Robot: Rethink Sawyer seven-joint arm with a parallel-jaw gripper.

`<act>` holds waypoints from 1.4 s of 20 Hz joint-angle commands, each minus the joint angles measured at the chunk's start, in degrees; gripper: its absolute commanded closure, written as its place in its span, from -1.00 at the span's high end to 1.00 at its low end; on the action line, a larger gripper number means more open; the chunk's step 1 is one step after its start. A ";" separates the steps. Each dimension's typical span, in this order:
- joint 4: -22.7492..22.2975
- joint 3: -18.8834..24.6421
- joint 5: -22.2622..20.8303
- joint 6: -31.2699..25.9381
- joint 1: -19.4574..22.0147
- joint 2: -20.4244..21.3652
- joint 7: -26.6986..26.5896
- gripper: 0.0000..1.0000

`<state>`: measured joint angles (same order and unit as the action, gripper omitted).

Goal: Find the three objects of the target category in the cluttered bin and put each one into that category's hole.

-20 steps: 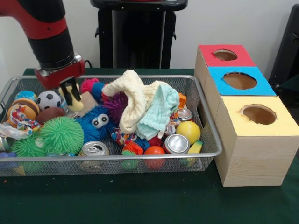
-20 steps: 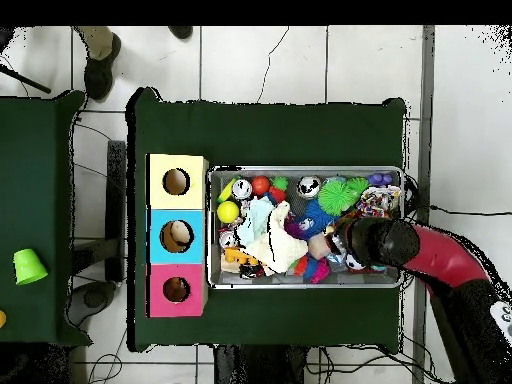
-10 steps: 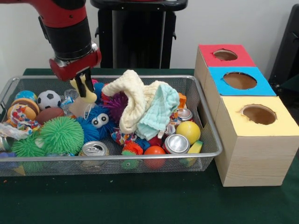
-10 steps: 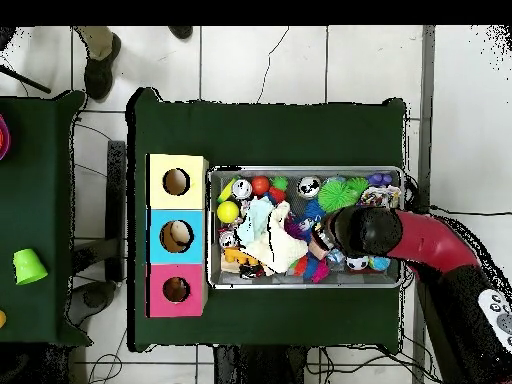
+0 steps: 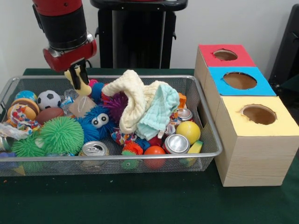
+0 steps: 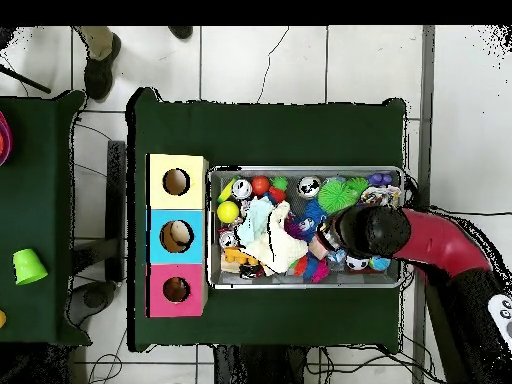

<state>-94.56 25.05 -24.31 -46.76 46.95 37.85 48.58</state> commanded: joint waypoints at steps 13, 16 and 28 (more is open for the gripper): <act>-9.19 -3.02 8.40 -10.44 -9.24 13.50 10.20 -1.00; -9.27 -4.11 8.46 -10.30 -10.39 13.70 10.49 -1.00; -10.59 -7.67 7.68 -7.52 -13.95 14.42 11.96 -1.00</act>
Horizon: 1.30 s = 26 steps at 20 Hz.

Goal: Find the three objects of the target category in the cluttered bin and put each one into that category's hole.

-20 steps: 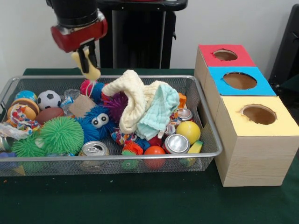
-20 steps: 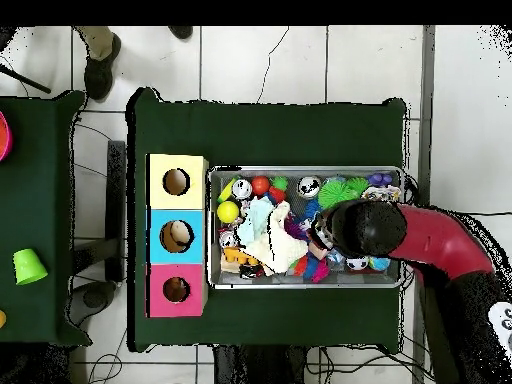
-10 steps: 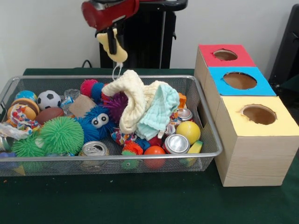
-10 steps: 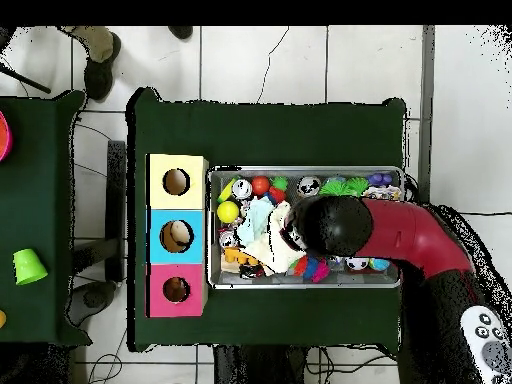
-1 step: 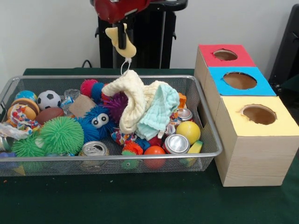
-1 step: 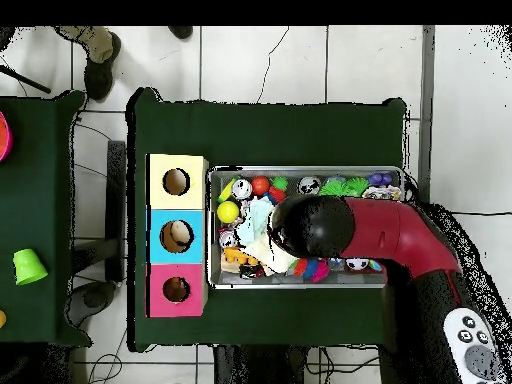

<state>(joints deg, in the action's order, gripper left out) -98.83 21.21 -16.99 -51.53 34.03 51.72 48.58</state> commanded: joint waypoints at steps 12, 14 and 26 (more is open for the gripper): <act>-8.94 -8.55 0.87 -3.09 -6.25 4.51 14.79 -1.00; -9.70 -9.49 1.37 -2.81 -7.25 5.27 15.29 -1.00; -10.15 -14.20 1.57 -1.81 -12.91 5.58 16.78 -1.00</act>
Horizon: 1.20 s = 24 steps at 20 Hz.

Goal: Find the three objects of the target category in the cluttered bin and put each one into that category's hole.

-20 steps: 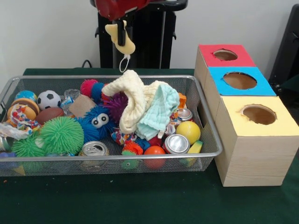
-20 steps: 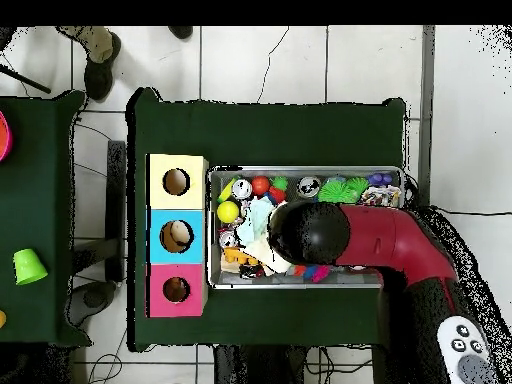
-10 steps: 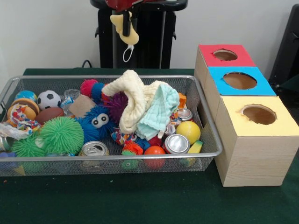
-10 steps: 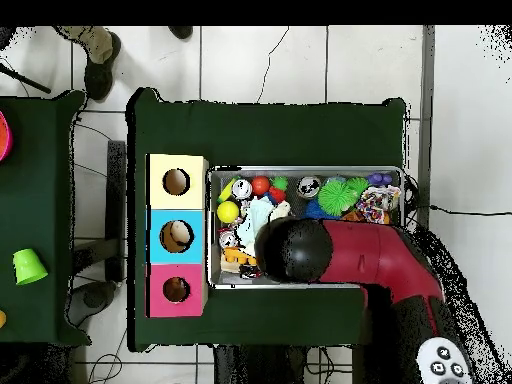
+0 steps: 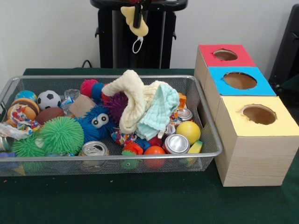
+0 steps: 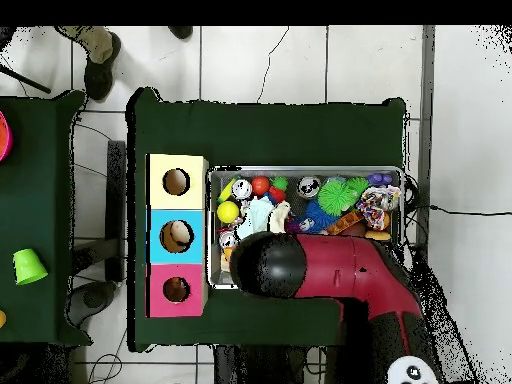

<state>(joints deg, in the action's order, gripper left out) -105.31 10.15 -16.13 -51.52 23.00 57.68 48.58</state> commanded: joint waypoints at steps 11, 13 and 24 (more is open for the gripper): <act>-3.91 -7.07 2.62 -0.26 -7.88 -0.70 20.21 -1.00; -4.10 -7.86 3.21 0.39 -9.05 -0.83 20.75 -1.00; -5.51 -11.55 7.36 3.72 -14.35 -1.53 24.62 -1.00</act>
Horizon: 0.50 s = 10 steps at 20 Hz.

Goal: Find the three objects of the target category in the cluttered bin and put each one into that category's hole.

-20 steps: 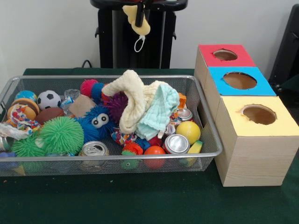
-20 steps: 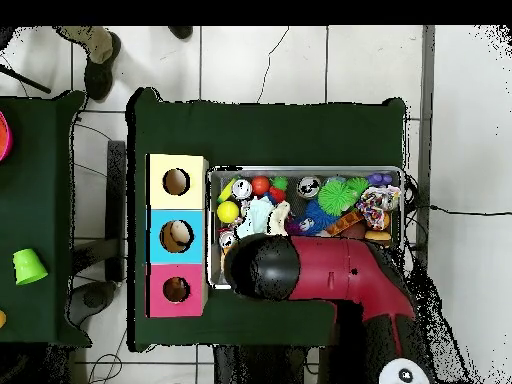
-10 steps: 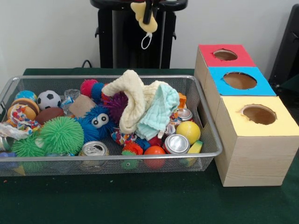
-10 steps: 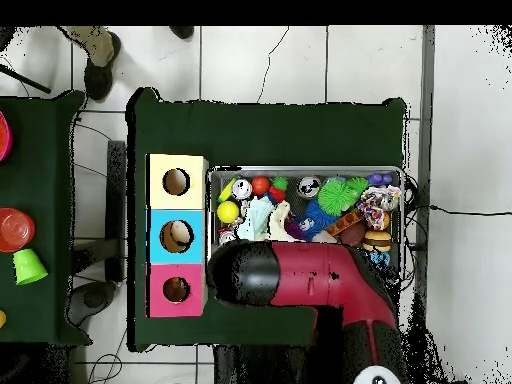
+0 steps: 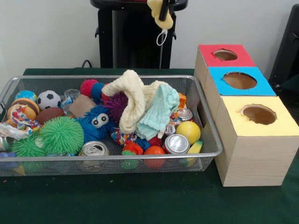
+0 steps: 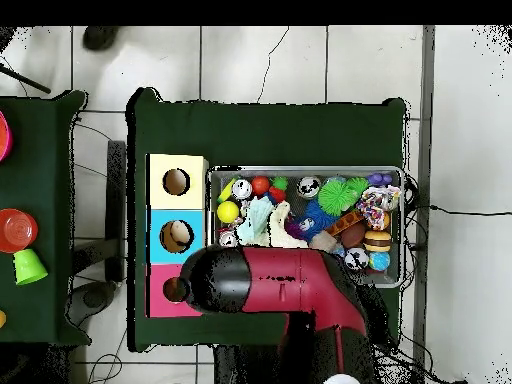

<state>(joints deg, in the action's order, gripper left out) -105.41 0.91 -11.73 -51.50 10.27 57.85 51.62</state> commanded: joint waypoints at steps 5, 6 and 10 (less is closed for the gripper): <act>-5.33 -3.42 3.68 4.49 -3.70 -2.33 22.80 -1.00; -5.05 -3.84 3.44 4.88 -4.60 -2.82 23.83 -1.00; -4.31 -5.05 3.48 6.27 -7.65 -4.43 27.70 -1.00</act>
<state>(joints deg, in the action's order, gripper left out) -105.62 -2.65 -9.89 -49.49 4.81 57.36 57.83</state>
